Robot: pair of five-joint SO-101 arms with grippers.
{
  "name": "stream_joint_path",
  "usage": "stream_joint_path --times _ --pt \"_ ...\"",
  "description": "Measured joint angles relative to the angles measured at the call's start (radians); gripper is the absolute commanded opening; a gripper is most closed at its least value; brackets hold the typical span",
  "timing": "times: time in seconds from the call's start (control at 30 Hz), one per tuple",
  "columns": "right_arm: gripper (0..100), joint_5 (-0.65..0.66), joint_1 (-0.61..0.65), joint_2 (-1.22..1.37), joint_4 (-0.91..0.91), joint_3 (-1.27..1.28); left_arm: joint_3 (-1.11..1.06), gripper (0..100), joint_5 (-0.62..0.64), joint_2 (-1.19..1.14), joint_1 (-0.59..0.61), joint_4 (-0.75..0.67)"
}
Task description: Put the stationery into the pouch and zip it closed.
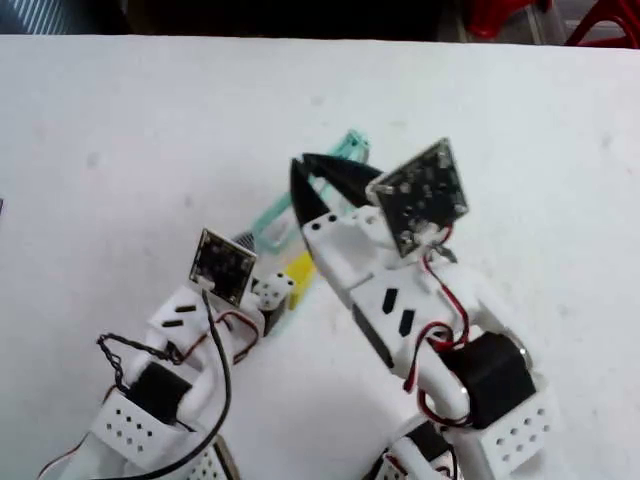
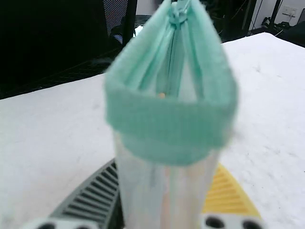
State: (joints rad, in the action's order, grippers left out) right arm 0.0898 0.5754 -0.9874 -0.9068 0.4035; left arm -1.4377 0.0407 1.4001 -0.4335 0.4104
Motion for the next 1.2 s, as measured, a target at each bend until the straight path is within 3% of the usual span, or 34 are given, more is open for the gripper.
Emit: stream_joint_path --times 0.2,0.37,0.47,0.67,0.9,1.2 --pt "1.8 0.0 -0.252 0.031 0.031 -0.002 0.0 15 0.0 0.0 0.0 0.0" --pt "2.0 0.0 -0.453 0.367 0.035 -0.068 0.0 9 0.0 0.0 0.0 0.0" --pt "8.7 -0.003 -0.526 0.589 -0.025 -0.186 0.0 9 0.0 0.0 0.0 0.0" --pt "24.8 -0.086 -0.586 0.999 -0.164 -0.443 0.0 9 0.0 0.0 -0.002 0.0" --pt "24.1 -0.098 -0.588 1.382 -0.178 -0.66 0.0 9 0.0 0.0 -0.002 0.0" --pt "24.1 -0.1 -0.591 1.656 -0.178 -0.885 0.0 9 0.0 0.0 -0.002 0.0"
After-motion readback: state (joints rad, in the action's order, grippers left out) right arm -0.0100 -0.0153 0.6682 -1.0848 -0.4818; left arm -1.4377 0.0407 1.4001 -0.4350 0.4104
